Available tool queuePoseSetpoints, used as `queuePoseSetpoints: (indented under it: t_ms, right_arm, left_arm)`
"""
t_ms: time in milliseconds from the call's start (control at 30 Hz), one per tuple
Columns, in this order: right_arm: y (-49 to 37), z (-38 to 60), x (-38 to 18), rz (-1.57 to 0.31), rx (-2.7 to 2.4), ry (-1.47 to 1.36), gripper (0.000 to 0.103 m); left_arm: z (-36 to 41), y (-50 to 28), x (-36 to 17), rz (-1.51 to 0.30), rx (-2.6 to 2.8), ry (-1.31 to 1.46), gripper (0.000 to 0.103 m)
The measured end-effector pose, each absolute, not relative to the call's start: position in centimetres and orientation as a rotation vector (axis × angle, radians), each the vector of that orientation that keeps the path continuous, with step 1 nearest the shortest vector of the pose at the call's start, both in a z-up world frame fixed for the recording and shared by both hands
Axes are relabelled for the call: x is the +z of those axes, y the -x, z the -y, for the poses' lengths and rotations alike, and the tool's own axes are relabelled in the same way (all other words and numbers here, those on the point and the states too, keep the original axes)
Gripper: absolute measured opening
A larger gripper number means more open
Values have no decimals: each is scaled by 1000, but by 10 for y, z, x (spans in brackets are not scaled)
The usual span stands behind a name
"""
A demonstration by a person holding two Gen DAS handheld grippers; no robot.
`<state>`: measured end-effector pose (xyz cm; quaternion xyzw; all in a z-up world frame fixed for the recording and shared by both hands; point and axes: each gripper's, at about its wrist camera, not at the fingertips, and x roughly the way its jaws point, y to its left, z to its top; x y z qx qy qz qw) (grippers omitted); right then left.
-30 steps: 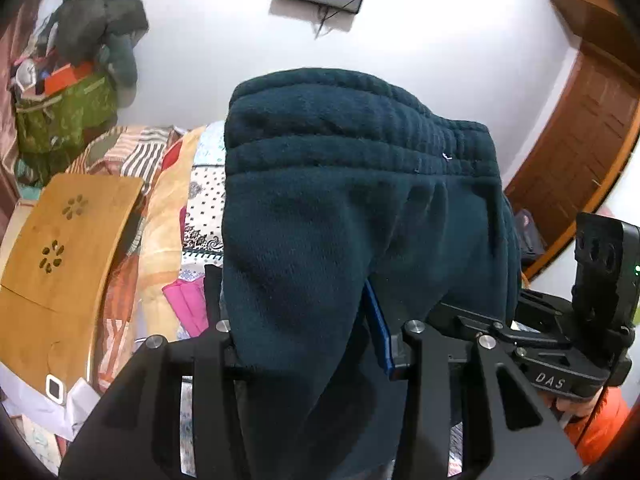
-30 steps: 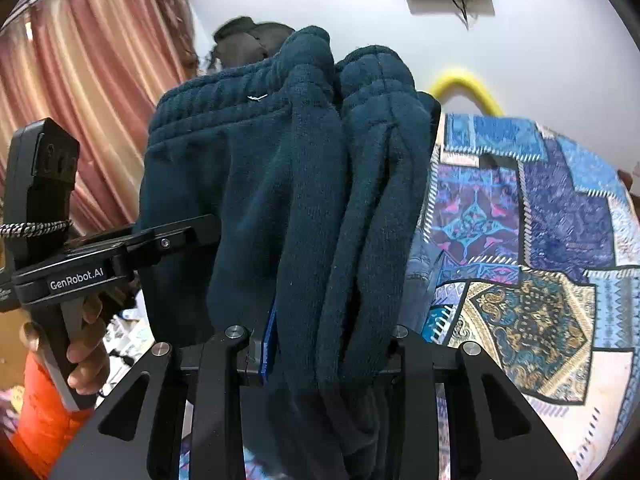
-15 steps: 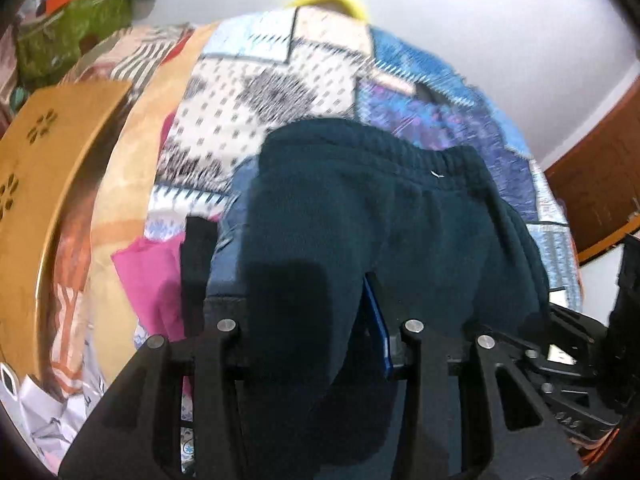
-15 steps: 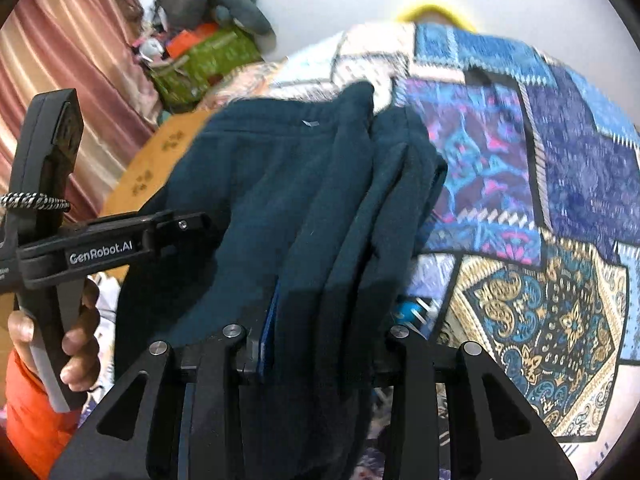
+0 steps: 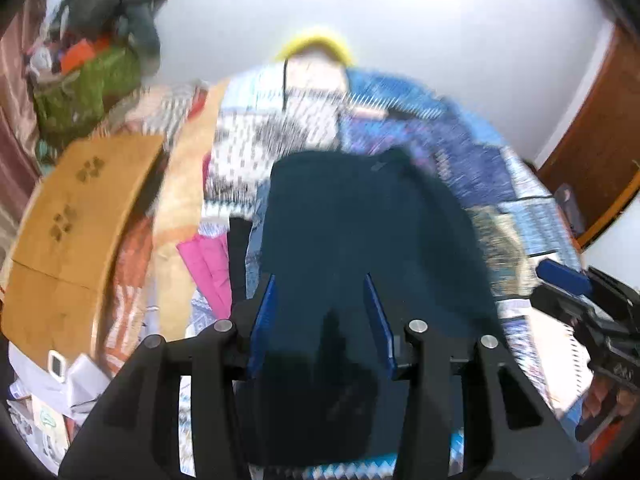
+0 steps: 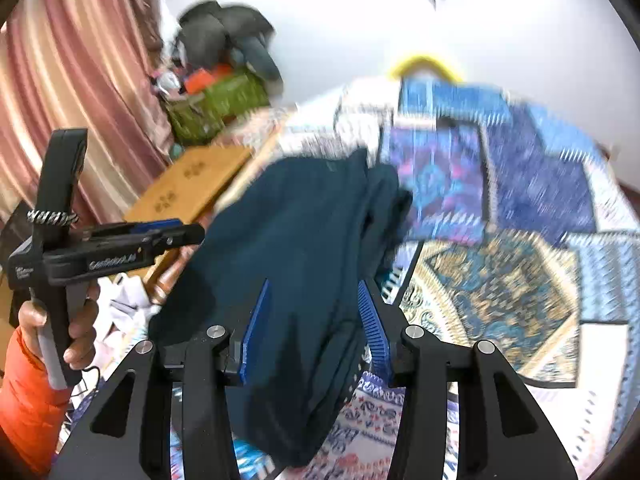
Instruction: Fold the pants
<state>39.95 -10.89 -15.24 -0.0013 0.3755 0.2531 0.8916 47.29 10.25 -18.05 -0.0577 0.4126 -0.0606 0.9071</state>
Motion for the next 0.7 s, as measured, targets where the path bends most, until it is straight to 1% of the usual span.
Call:
queuePoseSetpoints:
  t_ms: [200,300,433,533,600,667,700]
  right_arm:
    - [-326,117,-75,-552,549,-5,41]
    - [-280,121,-37,-419,569,-8,41]
    - [-224,122,-6,-294,580,8,41]
    - [-190,124,6,-228,558,21,41]
    - [-167,124,9,-196,548,33,43]
    - [-154,123,10,-179,530,46,51]
    - [-147,123,10,-168,519,52,56]
  left_arm:
    - [-86,-373,-92,-600,-145,80,44]
    - [-74,-321,-58,-472,-122,35,44]
    - [-60,-256,-24,-321,-86,-3,44]
    - [-52,-217,-10,-250,-74,5,44]
    - [-49,-197,-5,-222,-68,11,44]
    - [-46,-178,-3,-196,-54,22,46]
    - [-47,-170,-3,-190,-53,31,53]
